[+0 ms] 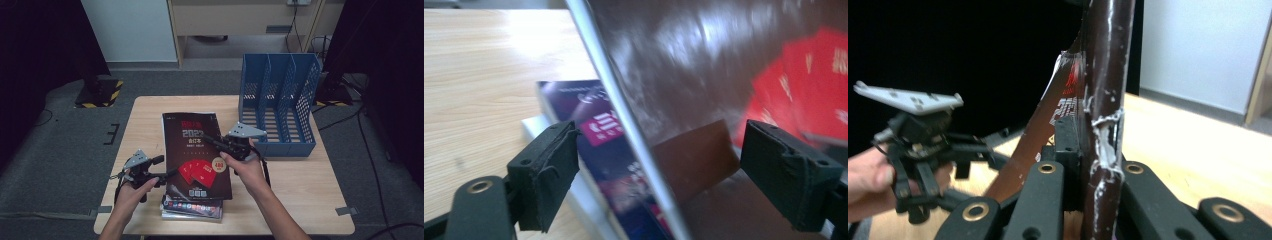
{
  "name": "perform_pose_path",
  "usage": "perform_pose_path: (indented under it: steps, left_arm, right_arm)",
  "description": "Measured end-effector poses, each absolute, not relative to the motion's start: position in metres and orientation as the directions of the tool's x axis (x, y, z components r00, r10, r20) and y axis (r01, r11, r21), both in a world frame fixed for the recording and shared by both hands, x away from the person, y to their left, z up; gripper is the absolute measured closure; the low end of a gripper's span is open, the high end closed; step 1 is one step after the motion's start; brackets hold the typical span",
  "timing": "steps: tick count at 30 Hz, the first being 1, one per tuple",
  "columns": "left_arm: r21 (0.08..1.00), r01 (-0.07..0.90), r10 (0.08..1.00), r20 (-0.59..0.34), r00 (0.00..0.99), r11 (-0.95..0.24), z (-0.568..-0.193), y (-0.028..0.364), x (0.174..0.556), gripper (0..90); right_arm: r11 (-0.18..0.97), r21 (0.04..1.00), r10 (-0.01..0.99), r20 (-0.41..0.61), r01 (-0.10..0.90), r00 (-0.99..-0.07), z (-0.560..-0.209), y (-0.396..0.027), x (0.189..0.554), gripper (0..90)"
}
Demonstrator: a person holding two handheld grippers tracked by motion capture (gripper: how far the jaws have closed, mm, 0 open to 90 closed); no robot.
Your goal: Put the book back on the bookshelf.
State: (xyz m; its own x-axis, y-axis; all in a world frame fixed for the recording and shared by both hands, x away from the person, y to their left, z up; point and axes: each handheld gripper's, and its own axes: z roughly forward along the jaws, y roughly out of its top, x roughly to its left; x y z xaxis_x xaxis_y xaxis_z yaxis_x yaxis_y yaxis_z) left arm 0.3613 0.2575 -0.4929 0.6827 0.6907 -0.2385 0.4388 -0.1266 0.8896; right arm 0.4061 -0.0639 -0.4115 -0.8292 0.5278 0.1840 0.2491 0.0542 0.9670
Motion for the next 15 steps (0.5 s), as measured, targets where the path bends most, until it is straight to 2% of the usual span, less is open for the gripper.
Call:
perform_pose_path:
  steps: [4, 15]
  left_arm:
    - [0.884, 0.433, 0.666, -0.217, 0.714, -0.175, -0.495, 0.248, 0.363, 15.7]
    - [0.862, 0.472, 0.672, -0.239, 0.7, -0.185, -0.504, 0.244, 0.371, 19.0]
  right_arm:
    - [0.06, 0.978, 0.519, 0.141, 0.2, -0.843, -0.408, -0.063, 0.401, 86.6]
    - [0.03, 0.993, 0.462, 0.09, 0.117, -0.882, -0.4, -0.058, 0.396, 86.7]
